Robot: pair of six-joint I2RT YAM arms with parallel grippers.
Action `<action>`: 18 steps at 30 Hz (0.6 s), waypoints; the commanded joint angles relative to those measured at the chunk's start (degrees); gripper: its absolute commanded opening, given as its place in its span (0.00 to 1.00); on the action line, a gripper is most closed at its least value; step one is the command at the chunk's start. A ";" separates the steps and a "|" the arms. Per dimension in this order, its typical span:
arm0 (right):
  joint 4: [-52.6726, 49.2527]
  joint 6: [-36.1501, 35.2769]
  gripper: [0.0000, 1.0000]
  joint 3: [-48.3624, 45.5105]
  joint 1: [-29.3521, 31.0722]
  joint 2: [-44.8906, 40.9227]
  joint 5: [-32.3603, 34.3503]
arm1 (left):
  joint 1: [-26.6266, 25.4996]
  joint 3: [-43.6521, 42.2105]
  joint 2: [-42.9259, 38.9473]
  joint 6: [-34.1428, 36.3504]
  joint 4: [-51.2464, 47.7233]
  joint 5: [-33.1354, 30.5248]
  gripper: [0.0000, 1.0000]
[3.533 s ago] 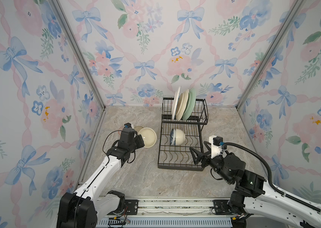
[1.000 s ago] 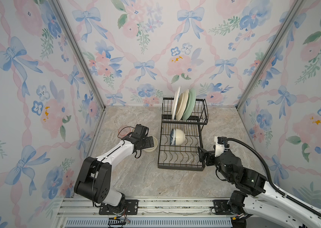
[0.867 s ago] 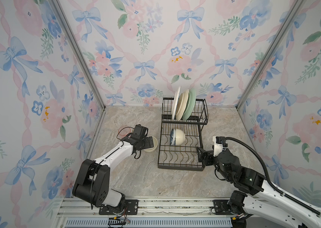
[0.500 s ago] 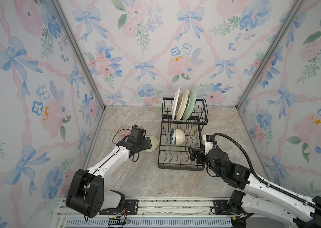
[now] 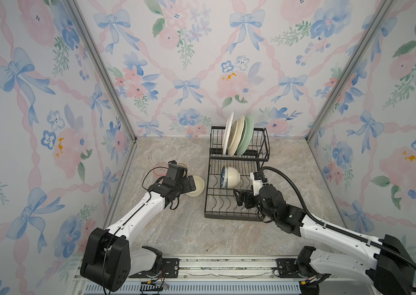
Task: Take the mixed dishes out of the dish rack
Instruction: 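Lower the right gripper onto the smaller white bowl in the rack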
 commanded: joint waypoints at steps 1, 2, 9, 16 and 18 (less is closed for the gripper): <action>6.16 -1.83 0.97 -0.76 -0.61 3.29 0.63 | -1.02 0.60 -1.98 -0.69 -0.28 -0.59 0.98; 6.71 -2.03 0.97 -0.35 -0.84 4.74 0.90 | -1.07 0.13 -2.47 -1.23 -0.28 -1.41 0.98; 6.33 -4.85 0.97 4.86 -1.04 12.23 2.71 | -1.24 -3.80 -5.26 -3.39 3.33 -4.20 0.98; 13.26 -5.12 0.97 4.01 -1.44 16.43 3.38 | -1.36 -7.90 -7.69 -5.07 7.00 -3.08 0.98; 14.94 -5.38 0.97 3.58 -1.55 17.33 3.76 | -1.49 -8.85 -8.73 -4.85 7.41 -3.42 0.98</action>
